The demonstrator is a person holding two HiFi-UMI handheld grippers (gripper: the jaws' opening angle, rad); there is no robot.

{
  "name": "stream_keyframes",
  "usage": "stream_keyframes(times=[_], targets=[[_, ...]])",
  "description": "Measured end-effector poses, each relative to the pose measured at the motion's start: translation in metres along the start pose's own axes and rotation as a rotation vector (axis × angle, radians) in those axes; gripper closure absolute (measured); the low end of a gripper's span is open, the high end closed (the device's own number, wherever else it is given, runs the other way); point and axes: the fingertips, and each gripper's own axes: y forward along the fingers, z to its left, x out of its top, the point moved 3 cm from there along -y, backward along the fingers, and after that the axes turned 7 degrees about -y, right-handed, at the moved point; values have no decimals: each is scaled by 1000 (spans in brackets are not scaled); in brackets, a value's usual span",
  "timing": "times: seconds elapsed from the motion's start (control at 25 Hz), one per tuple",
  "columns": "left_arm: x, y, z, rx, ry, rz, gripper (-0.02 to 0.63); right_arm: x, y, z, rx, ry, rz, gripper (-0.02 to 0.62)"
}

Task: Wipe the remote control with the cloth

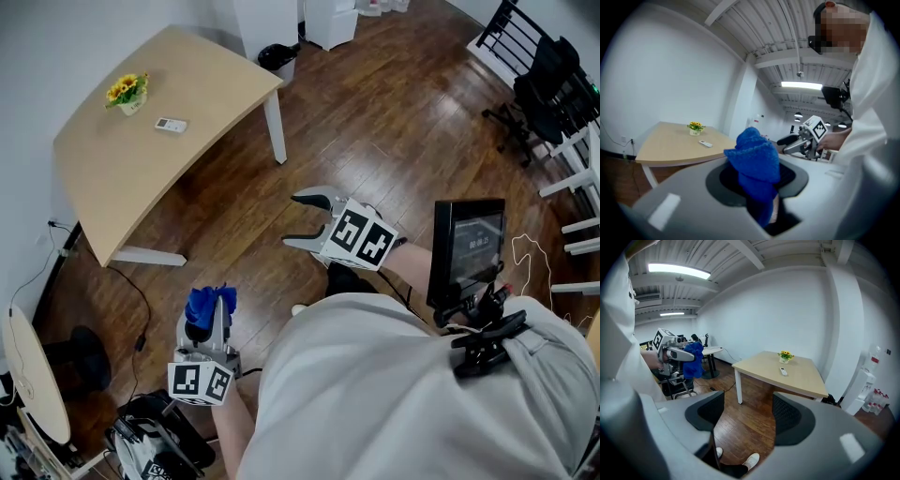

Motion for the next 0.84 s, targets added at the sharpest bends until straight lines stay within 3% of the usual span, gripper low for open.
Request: stream_keyframes(times=[0.84], targets=[[-6, -11, -9, 33, 7, -5, 460, 12, 1, 9, 31, -45, -13, 272]])
